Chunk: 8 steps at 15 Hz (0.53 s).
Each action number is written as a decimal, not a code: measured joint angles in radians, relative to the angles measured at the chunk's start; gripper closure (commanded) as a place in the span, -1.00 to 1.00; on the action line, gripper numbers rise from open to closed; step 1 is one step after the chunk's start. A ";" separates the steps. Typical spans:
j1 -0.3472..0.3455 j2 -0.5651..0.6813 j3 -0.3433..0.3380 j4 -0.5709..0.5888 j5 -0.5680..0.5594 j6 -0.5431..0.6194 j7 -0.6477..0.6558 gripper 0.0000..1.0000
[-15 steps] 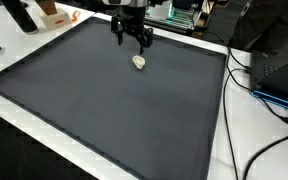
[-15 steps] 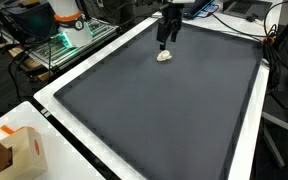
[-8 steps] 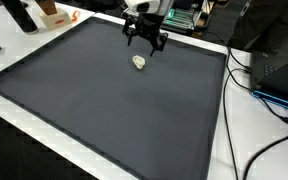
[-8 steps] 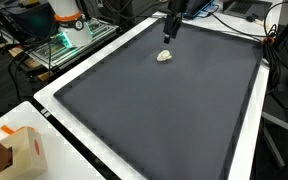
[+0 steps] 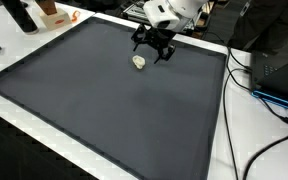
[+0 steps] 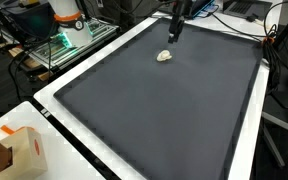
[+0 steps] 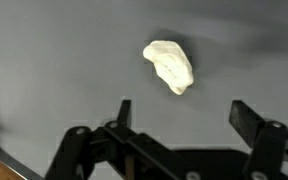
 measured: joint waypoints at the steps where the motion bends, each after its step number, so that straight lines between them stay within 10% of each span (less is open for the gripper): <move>1: 0.004 0.013 0.000 0.013 -0.007 -0.017 0.023 -1.00; 8: 0.006 0.074 0.000 0.080 -0.008 -0.061 0.083 -1.00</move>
